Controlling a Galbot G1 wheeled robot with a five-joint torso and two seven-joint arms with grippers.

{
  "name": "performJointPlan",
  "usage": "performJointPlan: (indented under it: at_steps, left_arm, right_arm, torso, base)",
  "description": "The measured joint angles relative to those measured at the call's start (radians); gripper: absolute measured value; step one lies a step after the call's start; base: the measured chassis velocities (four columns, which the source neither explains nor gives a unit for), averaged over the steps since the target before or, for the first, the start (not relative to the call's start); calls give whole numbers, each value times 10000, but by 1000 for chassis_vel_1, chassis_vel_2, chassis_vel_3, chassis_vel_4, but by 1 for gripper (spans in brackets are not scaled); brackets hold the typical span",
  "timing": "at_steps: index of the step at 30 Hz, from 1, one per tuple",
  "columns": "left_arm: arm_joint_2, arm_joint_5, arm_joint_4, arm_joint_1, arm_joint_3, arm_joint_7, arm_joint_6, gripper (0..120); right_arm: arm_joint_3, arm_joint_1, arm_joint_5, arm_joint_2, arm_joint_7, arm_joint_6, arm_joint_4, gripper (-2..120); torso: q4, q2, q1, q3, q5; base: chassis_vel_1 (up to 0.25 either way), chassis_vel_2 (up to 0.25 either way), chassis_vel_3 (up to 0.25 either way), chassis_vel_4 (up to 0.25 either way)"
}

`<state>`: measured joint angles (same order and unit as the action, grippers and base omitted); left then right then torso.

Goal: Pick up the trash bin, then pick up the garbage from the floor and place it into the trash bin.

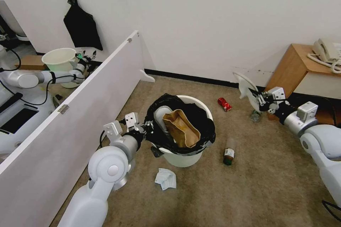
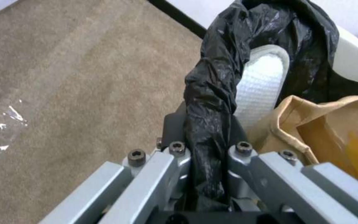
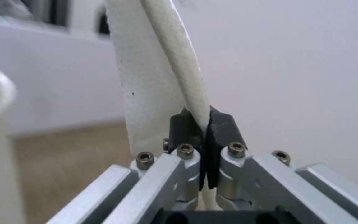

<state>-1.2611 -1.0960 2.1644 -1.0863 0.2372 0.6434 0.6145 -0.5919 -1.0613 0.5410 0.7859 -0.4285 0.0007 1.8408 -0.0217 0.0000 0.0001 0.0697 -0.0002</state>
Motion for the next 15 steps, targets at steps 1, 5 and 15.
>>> performJointPlan:
  at_steps: [1,5,15]
  left_arm:
    - [0,0,0,0,0,0,0,4]
    - [-14,-96,12,-7,-162,70,19,4]
    - [-102,-658,-169,295,-659,420,88,4]
  right_arm:
    - [0,0,0,0,0,0,0,0]
    - [318,9,902,115,-285,756,571,0]
    - [599,-104,2379,-74,-1209,1068,1789,0]
  torso:
    - [0,0,0,0,0]
    - [0,0,0,0,0]
    - [-1,0,0,0,1]
  base:
    - [0,0,0,0]
    - [0,0,0,0]
    - [0,0,0,0]
